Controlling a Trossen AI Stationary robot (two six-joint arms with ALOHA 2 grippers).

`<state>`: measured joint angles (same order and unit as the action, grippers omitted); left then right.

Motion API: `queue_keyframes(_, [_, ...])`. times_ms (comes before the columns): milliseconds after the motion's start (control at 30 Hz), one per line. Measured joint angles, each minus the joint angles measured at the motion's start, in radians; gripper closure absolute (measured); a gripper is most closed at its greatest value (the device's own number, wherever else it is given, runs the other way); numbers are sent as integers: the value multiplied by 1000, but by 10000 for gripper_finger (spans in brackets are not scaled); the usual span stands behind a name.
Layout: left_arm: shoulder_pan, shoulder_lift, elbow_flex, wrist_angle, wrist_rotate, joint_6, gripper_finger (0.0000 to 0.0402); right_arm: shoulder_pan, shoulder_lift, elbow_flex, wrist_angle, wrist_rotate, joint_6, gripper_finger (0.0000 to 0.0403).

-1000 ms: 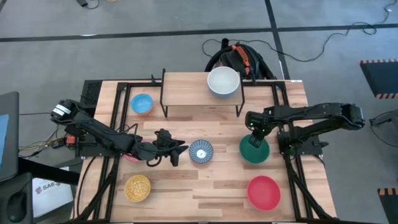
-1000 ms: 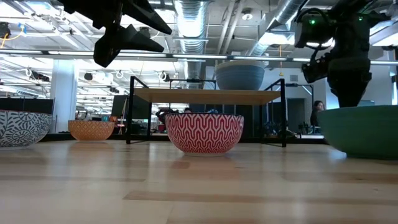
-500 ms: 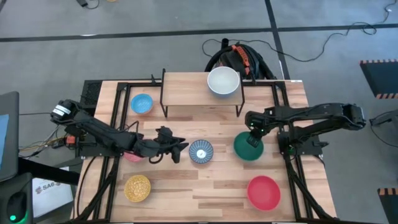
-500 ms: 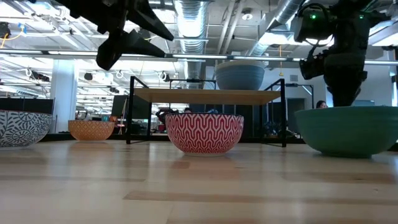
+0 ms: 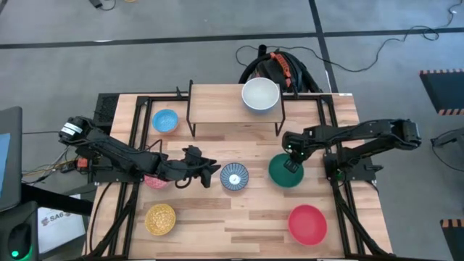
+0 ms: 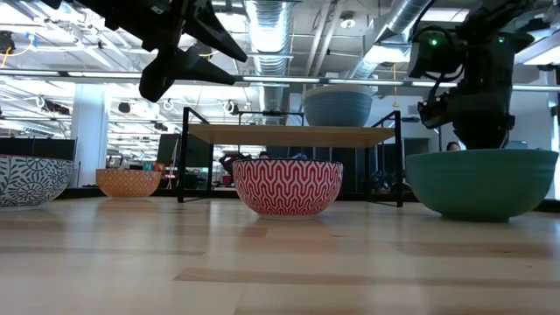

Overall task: Place and stack bowls onto a shelf
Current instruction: Stack the green bowl on top of the white bowl on the shelf

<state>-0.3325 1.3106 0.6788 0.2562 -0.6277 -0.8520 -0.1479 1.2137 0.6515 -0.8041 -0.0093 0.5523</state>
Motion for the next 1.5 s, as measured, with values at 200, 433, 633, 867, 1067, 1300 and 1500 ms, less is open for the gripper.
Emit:
queue_keyframes(200, [0, 0, 0, 0, 4, -12, 253, 28, -11, 66, -26, 12, 21, 376])
queue_keyframes(433, [-8, 0, 0, 11, 4, -36, 253, 101, -11, 185, -74, 63, 29, 379])
queue_keyframes(633, [-23, 0, 0, 38, -4, -36, 253, 161, -11, 272, -112, 157, 67, 379])
queue_keyframes(867, [-36, 1, 13, 45, -7, -22, 253, 221, -11, 328, -145, 248, 103, 379])
queue_keyframes(1067, [-36, 1, 39, 38, -29, 2, 253, 253, -11, 359, -178, 284, 131, 379])
queue_keyframes(1300, [-36, 1, 74, 26, -41, 11, 253, 283, -12, 424, -230, 323, 150, 379])
queue_keyframes(1500, [-23, 1, 197, -77, -137, 96, 253, 286, -12, 507, -278, 387, 150, 379])
